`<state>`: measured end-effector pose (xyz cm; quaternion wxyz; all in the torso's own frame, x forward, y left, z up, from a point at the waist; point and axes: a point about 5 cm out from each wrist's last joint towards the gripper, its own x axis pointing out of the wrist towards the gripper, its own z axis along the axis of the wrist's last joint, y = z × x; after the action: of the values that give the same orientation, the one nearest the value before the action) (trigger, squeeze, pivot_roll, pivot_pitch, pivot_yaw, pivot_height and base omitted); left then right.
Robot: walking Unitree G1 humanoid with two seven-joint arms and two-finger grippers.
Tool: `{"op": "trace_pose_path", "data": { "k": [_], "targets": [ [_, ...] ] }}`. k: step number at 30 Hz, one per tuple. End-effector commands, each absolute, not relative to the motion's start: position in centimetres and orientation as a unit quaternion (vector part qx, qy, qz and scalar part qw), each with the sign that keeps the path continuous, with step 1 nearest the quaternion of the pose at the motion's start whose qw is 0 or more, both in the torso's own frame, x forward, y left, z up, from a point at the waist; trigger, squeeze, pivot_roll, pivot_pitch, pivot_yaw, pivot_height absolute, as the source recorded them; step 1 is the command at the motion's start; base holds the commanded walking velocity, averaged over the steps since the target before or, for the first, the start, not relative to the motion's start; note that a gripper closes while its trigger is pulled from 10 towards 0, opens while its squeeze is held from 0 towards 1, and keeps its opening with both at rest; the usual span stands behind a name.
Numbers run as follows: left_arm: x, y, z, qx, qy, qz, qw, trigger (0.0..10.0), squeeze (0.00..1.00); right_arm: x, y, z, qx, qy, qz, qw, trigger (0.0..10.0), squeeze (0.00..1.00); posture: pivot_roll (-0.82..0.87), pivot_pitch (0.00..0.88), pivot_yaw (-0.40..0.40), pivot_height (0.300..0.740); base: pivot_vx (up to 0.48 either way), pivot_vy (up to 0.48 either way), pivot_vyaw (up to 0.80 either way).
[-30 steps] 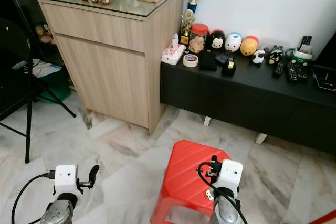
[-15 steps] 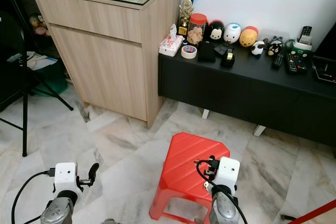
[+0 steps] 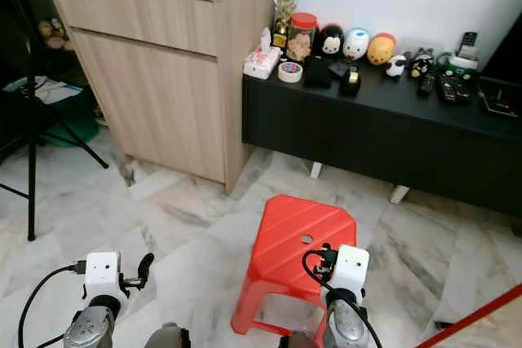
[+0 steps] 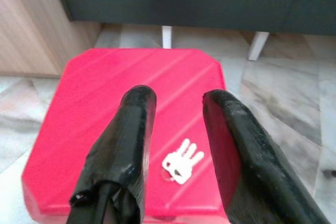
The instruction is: Hang keys on a hook
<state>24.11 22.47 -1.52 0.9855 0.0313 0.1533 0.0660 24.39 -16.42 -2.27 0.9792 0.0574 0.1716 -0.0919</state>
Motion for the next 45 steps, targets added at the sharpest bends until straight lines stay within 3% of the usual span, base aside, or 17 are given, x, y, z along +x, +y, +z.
{"op": "trace_pose_path", "data": {
  "k": [1, 45],
  "targets": [
    [24.16, 21.82, -1.85, 0.024, 0.165, 0.053, 0.985, 10.0, 0.0, 24.3, -16.66, -2.29, 0.059, 0.17, -0.098, 0.979, 10.0, 0.0, 0.09, 0.03, -0.056, 0.655, 0.0, 0.0, 0.0],
    [24.18, 22.03, -2.1, 0.004, 0.177, 0.066, 0.982, 10.0, 0.0, 24.43, -15.93, -2.61, 0.069, 0.184, -0.062, 0.979, 10.0, 0.0, 0.08, 0.02, -0.055, 0.626, 0.0, 0.0, 0.0]
  ]
}}
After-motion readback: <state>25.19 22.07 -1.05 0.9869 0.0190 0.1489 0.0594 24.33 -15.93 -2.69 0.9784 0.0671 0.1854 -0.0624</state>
